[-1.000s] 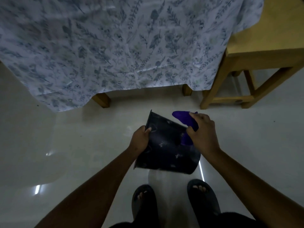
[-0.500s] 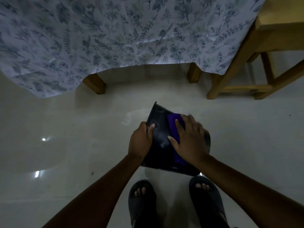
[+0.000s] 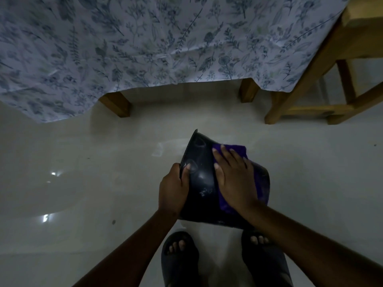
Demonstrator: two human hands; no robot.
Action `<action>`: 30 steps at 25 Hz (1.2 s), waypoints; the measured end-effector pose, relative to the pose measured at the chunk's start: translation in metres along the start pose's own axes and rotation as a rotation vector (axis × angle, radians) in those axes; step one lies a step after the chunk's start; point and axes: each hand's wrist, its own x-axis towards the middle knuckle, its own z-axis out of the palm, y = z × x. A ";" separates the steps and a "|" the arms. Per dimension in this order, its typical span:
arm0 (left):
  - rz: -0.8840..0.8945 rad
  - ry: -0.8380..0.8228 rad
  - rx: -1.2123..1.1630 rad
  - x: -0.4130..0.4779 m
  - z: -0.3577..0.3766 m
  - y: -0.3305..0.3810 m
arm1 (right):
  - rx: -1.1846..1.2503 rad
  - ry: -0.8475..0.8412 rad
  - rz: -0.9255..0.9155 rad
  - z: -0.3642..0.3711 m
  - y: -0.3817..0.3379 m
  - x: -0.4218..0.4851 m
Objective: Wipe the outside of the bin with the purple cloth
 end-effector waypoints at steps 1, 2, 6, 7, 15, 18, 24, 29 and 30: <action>0.005 -0.003 0.002 0.002 0.001 0.002 | 0.053 -0.002 0.019 -0.003 0.003 0.018; 0.002 -0.005 0.004 0.005 0.001 0.004 | 0.096 -0.004 0.080 -0.005 0.011 0.034; -0.034 -0.001 -0.009 0.012 0.001 0.012 | 0.087 0.077 0.393 -0.014 0.040 0.010; -0.043 0.003 -0.006 0.012 0.001 0.012 | 0.060 0.073 0.369 -0.009 0.028 -0.012; -0.102 0.039 0.080 0.040 0.006 0.045 | 0.100 -0.026 0.260 -0.012 0.046 0.054; -0.122 0.025 0.099 0.039 0.009 0.046 | -0.018 0.035 0.225 -0.006 0.018 -0.013; -0.140 -0.248 -0.320 0.058 0.003 0.051 | 0.060 0.010 0.027 -0.015 0.023 0.042; 0.018 -0.146 -0.183 0.036 0.002 0.031 | 0.044 0.031 0.088 -0.006 0.017 -0.021; 0.014 -0.153 -0.193 0.041 0.005 0.032 | 0.032 0.021 0.012 -0.002 0.009 -0.035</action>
